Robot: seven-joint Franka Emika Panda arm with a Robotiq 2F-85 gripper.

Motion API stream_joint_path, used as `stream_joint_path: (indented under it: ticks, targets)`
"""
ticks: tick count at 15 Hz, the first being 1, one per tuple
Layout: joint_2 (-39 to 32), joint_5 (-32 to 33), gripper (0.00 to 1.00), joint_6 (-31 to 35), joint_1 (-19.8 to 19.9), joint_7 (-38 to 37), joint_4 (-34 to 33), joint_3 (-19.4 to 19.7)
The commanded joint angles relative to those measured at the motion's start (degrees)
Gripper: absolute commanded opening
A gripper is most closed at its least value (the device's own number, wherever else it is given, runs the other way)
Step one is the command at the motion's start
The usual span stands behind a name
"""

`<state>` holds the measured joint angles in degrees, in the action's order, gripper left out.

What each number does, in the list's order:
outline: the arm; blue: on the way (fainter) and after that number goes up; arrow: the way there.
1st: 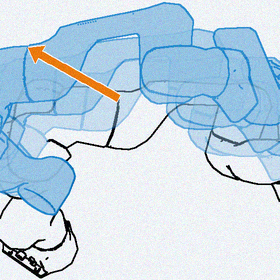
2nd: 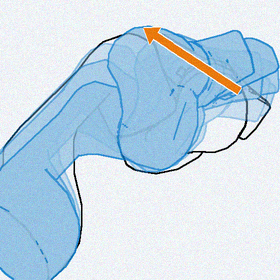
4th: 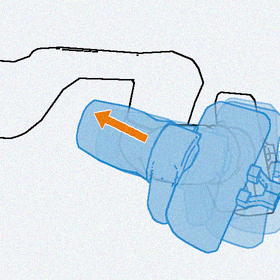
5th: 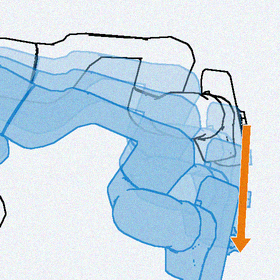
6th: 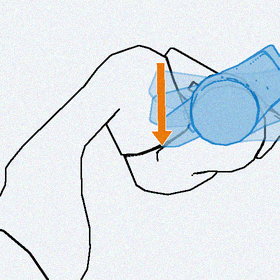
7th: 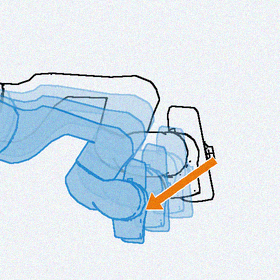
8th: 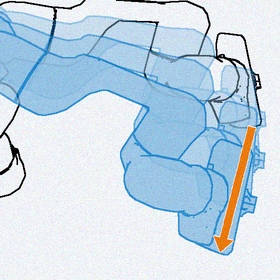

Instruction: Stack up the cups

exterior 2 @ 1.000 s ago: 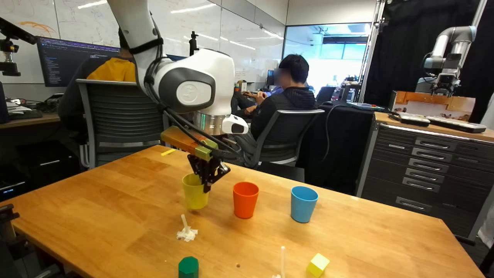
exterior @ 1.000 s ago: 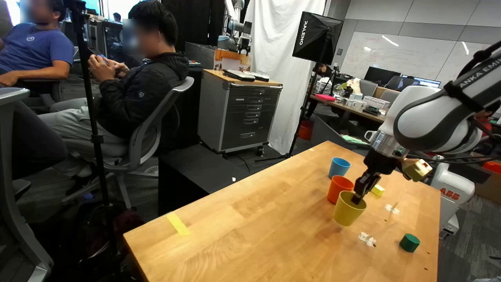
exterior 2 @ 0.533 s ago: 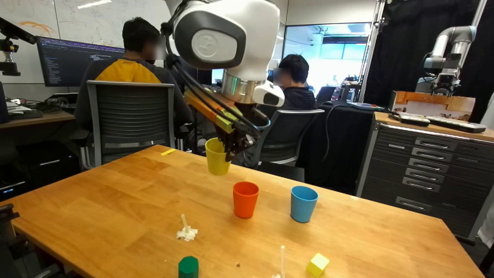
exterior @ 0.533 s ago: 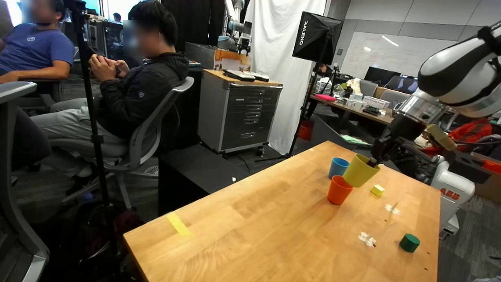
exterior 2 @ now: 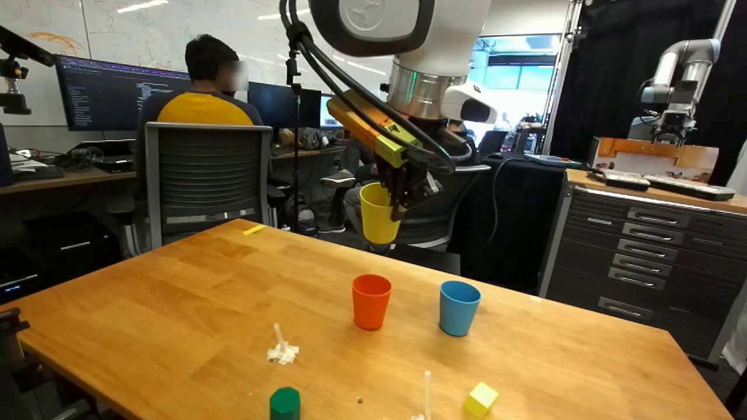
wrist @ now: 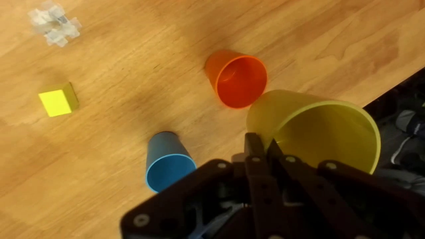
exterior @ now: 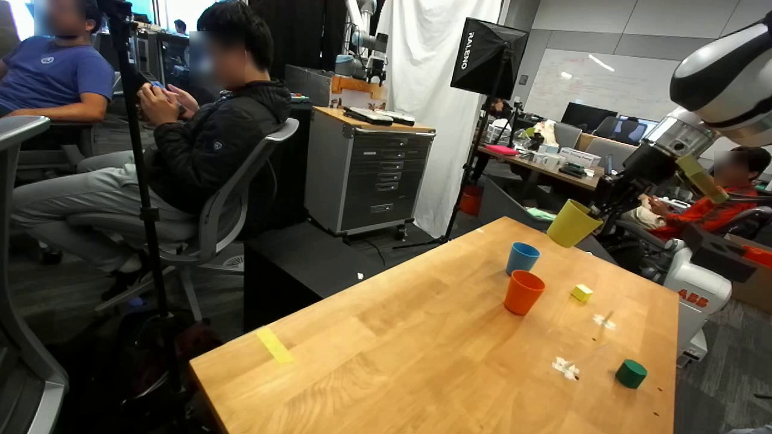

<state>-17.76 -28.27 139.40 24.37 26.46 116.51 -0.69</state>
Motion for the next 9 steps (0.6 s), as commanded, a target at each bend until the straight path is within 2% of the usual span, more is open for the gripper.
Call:
stream_joint_path:
  ticks: [1,9]
  targets:
    - [-2.4,0.99,0.01,-1.86,-2.7,-4.57,-4.27,2.56]
    - [-6.07,5.45,0.02,-2.63,-5.93,-12.22,-8.31,3.31]
